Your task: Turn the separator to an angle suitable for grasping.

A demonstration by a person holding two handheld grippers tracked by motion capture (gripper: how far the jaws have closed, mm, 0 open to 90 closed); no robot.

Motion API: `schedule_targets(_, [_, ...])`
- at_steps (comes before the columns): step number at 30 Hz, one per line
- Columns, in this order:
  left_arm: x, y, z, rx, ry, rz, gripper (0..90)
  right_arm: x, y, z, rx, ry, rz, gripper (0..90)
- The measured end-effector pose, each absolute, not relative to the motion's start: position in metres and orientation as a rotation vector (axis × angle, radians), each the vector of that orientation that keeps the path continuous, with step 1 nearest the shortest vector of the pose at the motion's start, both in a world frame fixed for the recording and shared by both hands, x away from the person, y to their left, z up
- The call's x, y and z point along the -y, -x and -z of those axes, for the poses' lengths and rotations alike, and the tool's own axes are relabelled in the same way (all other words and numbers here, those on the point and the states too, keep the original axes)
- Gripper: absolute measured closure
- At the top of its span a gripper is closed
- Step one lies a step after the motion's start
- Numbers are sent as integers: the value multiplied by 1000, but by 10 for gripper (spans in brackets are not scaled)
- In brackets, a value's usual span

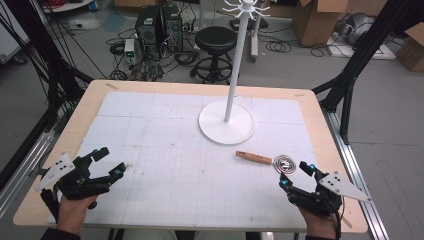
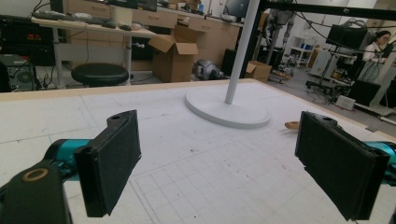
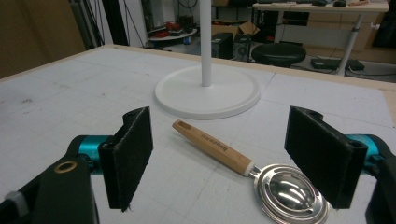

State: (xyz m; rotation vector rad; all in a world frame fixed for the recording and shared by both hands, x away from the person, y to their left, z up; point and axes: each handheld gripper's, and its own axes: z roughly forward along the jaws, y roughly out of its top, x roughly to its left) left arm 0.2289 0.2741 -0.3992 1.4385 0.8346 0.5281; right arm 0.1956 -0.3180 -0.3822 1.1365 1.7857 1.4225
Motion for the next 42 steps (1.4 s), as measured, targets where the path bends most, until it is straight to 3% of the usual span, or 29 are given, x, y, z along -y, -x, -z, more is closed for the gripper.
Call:
schedule_targets(15, [-275, -231, 402, -855, -1451, -530, 147, 316, -221, 385, -1752, -1241, -1402, 256])
schedule_targets(19, [-276, -232, 402, -858, -1459, -525, 149, 312, -251, 384, -1811, -1265, -1346, 435])
schedule_targets(21, [-276, -231, 402, -860, -1464, -523, 158, 310, -266, 386, -1811, -1307, -1321, 478])
schedule_targets(26, [-277, -233, 403, -865, -1465, -517, 164, 305, -306, 400, -1879, -1391, -1175, 747])
schedule_targets(29, [-278, -233, 404, -877, -1470, -512, 169, 304, -323, 412, -1936, -1430, -1089, 823])
schedule_targets(33, [-279, -232, 404, -878, -1466, -510, 173, 301, -338, 427, -2014, -1472, -986, 882])
schedule_targets(42, [-280, -233, 404, -889, -1462, -499, 174, 299, -343, 442, -2110, -1498, -924, 889])
